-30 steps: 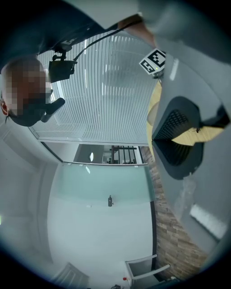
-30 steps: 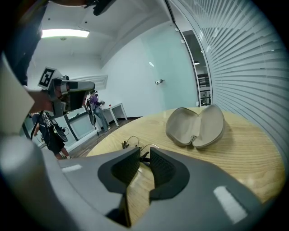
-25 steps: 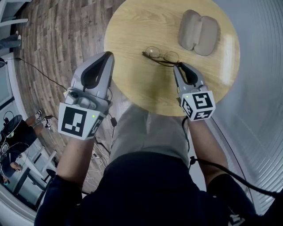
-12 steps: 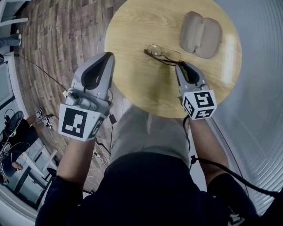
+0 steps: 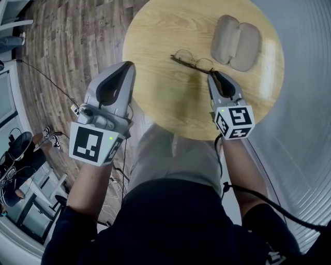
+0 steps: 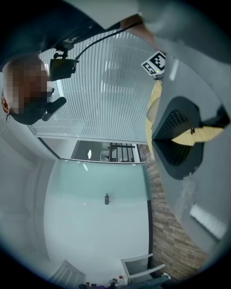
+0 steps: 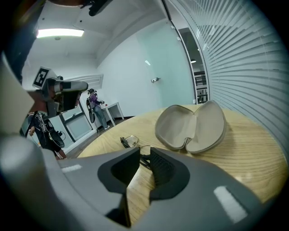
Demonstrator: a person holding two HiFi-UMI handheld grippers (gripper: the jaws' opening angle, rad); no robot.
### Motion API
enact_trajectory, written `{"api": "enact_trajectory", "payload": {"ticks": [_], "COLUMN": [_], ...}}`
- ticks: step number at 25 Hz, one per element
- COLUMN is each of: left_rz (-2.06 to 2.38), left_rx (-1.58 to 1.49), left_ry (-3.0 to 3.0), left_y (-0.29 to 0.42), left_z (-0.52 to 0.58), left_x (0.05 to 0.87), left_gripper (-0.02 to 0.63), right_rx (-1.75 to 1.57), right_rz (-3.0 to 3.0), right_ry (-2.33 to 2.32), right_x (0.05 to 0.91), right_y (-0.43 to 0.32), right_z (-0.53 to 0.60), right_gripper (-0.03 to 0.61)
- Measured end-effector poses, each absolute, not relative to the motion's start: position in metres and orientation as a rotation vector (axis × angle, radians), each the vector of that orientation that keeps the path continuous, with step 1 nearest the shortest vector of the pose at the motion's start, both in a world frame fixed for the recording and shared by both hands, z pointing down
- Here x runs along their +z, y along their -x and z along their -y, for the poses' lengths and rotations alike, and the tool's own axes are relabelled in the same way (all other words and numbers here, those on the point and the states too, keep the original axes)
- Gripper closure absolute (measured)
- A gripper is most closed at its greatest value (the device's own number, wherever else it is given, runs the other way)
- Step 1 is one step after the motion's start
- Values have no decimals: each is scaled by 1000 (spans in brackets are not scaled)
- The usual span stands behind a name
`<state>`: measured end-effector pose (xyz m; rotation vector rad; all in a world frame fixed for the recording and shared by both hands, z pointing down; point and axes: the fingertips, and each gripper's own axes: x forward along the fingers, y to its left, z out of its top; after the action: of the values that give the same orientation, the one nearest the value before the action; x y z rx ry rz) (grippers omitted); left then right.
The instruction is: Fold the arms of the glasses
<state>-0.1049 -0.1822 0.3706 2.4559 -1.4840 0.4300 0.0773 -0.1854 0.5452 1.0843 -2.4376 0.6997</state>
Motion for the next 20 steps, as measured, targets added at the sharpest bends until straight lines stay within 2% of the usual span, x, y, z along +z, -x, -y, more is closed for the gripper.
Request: {"api": "enact_trajectory", "payload": {"ticks": [9,20], "left_rz": [1486,1456], "left_rx": [415,366], "left_ry": [-2463,-2537], "left_y": [104,102], "left_z": [188,182], "left_x": [368,327], "left_gripper": [612,612], "right_rx": [676,626], "right_rz": [2433,2437], "right_ry": [-1105,-1148], "right_x": [539,496], "right_y": [-83,-81], "right_z": [193,180], "right_gripper": [500,500]}}
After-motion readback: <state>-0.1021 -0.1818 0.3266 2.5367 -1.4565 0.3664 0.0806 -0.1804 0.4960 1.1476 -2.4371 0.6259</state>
